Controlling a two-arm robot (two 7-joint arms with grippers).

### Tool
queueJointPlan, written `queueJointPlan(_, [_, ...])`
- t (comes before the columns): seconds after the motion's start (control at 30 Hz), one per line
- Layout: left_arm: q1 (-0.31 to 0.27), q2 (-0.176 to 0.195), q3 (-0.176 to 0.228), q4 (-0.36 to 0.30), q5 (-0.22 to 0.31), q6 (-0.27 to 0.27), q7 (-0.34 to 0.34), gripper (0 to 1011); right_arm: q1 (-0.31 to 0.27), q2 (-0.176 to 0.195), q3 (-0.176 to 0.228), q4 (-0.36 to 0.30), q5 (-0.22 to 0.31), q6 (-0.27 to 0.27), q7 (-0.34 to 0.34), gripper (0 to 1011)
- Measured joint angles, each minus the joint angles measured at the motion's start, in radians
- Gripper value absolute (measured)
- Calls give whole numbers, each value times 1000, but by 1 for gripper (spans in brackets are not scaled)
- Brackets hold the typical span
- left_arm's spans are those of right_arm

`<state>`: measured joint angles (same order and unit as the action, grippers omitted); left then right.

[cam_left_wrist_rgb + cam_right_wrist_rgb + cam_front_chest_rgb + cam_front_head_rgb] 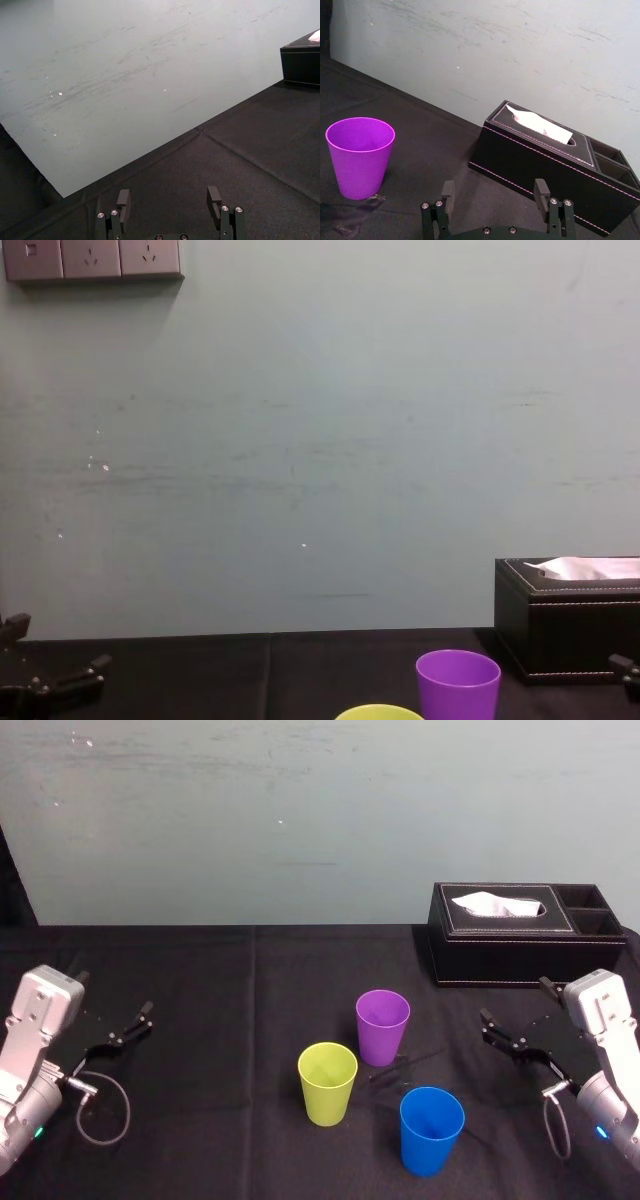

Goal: Stack the three plastic cups sequentially using one hand.

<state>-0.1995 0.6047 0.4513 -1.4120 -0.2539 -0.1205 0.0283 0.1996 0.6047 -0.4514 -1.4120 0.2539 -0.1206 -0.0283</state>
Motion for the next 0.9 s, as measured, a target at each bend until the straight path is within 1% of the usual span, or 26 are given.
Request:
queueJointPlan(0.77, [0, 0, 0, 0, 0, 0, 0, 1000, 0, 0, 0, 0, 0, 0, 0, 1004])
queueJointPlan(0.87, [0, 0, 0, 0, 0, 0, 0, 1000, -9, -1, 11, -12, 3, -3, 2, 1004])
queueJointPlan(0.9, [0, 0, 0, 0, 0, 0, 0, 1000, -20, -1, 23, -25, 13, -8, 7, 1004])
